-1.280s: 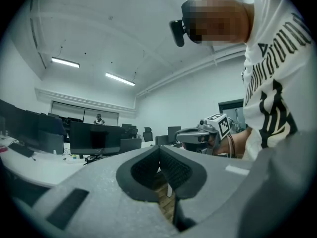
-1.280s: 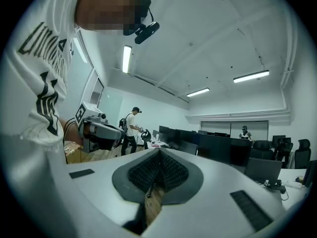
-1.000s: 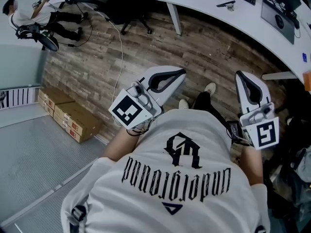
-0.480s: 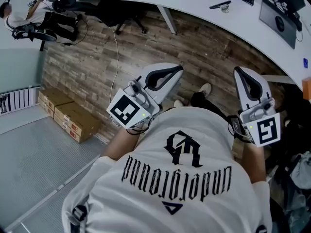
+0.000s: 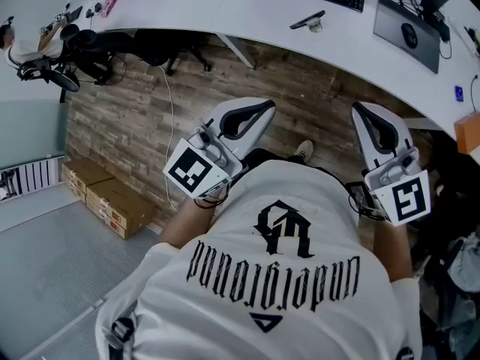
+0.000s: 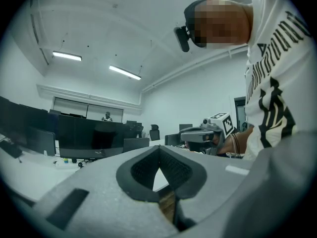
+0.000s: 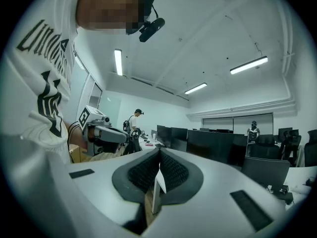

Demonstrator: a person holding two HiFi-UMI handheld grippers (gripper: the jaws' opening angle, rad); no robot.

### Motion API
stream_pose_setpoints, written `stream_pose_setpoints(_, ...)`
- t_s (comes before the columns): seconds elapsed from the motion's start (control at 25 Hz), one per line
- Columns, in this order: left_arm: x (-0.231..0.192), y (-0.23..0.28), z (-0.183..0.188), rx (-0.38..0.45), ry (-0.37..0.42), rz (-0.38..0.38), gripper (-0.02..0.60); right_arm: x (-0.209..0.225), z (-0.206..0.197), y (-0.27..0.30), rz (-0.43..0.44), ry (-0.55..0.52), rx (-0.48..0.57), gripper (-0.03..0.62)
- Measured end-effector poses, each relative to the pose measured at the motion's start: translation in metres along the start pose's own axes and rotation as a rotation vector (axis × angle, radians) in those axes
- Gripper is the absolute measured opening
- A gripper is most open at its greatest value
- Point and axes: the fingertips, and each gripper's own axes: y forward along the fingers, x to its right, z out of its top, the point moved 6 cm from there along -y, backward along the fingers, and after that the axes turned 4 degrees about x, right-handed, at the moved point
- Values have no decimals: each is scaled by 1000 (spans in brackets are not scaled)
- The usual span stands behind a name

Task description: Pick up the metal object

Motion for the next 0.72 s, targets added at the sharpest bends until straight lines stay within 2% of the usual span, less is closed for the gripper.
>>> stream_pose_setpoints(0.44,-3,47,6,-10,23,-62,15,36,6,-25,-103,8,35,15)
stream_pose_setpoints(0.72,-23,71,2,-3,19,-110,15,53,3,-16,-144,4,23,15)
